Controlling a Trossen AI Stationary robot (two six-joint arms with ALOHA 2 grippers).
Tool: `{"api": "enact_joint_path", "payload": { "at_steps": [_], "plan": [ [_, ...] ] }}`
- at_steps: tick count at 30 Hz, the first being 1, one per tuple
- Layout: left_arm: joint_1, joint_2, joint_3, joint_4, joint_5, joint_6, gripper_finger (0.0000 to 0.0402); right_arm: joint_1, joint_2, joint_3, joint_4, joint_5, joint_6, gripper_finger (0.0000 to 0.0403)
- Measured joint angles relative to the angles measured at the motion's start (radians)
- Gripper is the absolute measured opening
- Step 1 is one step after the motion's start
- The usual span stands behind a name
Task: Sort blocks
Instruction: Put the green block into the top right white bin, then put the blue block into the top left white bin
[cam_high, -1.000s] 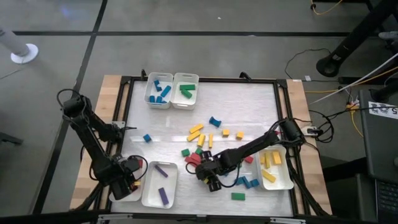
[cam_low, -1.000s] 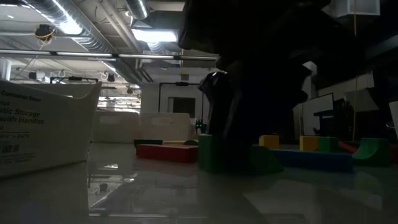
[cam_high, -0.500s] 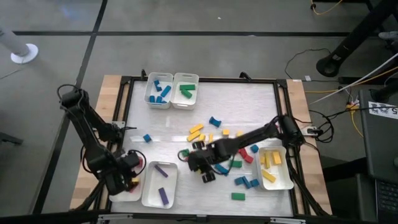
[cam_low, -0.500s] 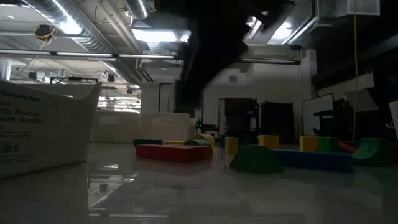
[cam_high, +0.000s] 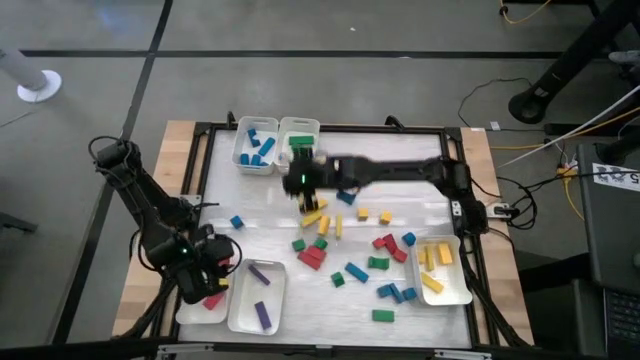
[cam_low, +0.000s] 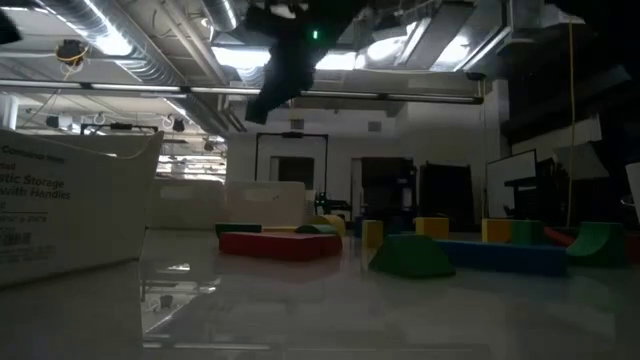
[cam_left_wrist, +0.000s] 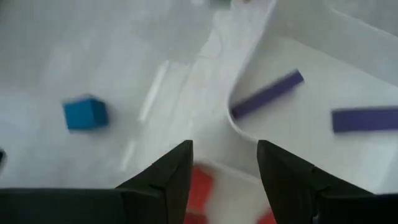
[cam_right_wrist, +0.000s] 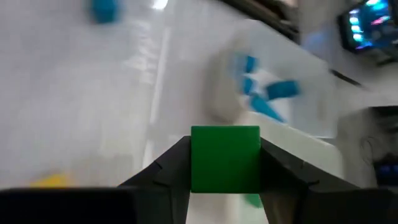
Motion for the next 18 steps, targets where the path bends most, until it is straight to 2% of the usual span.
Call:
{"api": "enact_joint_path", "payload": {
  "at_steps": [3, 10, 15, 18],
  "plan": [
    [0.031, 0.000, 0.000, -0.004, -0.040, 0.070, 0.0168, -0.095, 0.005, 0.001, 0.056, -0.056, -0.013, 0.0162],
    [0.101, 0.000, 0.000, -0.003, -0.049, 0.235, 0.0168, -0.259, 0.022, 0.001, 0.072, -0.246, 0.021, 0.0168],
    [0.134, 0.001, 0.000, -0.006, -0.050, 0.334, 0.0168, -0.309, 0.034, 0.000, 0.073, -0.271, 0.140, 0.0169],
    [0.171, 0.002, 0.000, -0.019, -0.060, 0.298, 0.0168, -0.313, 0.034, 0.000, 0.073, -0.258, 0.198, 0.0169]
  ]
}}
